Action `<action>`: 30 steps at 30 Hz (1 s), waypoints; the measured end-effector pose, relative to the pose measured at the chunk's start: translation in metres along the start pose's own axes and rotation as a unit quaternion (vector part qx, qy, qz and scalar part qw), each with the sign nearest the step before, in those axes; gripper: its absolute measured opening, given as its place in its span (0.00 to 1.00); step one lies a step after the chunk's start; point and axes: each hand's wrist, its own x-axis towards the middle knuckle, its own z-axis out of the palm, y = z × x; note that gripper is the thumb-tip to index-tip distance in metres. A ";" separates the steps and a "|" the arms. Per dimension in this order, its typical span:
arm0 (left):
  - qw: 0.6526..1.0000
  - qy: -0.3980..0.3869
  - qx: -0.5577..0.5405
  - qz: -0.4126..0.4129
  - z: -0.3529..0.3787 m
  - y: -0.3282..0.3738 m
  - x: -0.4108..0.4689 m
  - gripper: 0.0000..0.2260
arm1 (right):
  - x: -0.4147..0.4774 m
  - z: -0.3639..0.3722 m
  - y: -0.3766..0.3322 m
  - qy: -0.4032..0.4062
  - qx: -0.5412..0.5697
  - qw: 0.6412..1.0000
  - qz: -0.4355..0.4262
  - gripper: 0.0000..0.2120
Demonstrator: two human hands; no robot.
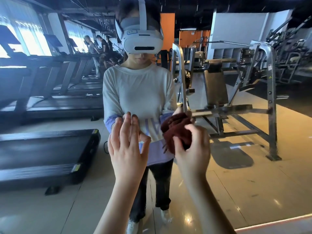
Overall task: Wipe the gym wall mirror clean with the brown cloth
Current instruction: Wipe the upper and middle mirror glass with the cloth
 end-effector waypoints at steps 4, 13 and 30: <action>1.000 0.001 0.002 0.000 0.001 0.000 -0.001 0.30 | 0.010 -0.014 0.020 0.073 0.009 0.992 0.098 0.21; 1.000 0.000 -0.001 -0.004 0.003 0.000 -0.001 0.28 | -0.014 -0.009 0.023 0.010 0.008 0.997 0.080 0.23; 0.999 0.029 -0.011 0.015 0.008 0.002 -0.008 0.22 | -0.054 -0.005 0.034 0.005 -0.024 0.991 0.133 0.23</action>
